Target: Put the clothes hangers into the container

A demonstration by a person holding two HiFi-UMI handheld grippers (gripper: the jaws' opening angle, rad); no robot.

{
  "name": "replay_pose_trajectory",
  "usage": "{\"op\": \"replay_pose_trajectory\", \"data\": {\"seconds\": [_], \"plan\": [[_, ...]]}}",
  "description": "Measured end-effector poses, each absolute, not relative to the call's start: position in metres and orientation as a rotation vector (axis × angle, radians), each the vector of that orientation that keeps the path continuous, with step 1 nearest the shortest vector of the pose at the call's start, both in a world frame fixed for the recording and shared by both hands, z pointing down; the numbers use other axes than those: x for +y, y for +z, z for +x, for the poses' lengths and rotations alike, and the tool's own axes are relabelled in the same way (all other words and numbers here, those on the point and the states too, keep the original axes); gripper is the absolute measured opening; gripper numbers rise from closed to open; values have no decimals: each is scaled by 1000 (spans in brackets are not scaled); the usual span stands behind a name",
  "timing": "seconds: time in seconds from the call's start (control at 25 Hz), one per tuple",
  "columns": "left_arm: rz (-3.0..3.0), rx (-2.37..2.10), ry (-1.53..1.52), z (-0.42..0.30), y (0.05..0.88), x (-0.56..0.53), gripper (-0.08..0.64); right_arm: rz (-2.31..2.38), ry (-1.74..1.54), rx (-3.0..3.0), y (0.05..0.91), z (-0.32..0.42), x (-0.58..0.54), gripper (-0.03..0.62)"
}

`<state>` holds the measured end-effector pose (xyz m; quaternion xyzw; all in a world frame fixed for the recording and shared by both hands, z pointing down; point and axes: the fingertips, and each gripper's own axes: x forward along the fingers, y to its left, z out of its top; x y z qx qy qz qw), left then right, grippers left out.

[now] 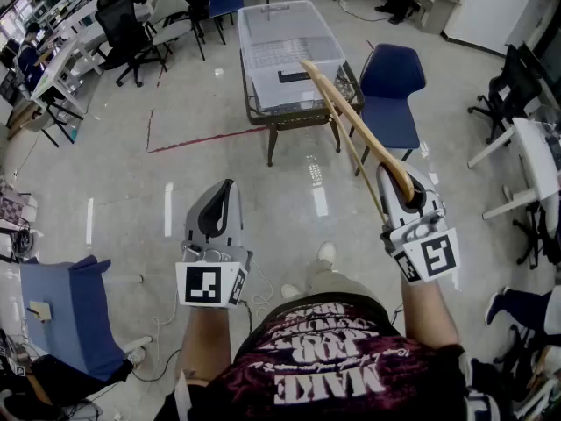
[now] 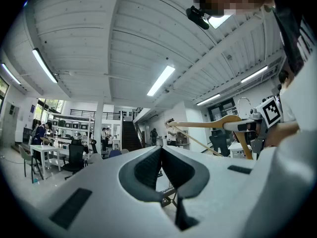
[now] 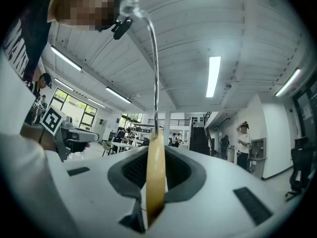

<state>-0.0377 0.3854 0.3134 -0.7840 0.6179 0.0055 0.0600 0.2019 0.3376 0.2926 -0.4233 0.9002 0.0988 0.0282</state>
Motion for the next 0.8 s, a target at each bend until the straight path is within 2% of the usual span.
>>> {"op": "replay_pose_trajectory", "data": {"seconds": [0.36, 0.8], "plan": [[-2389, 1876, -46, -29, 323, 383, 6, -1300, 304, 2767, 294, 216, 339, 60], [-2419, 1871, -66, -7, 327, 317, 6, -1285, 256, 2781, 304, 236, 273, 60]]}}
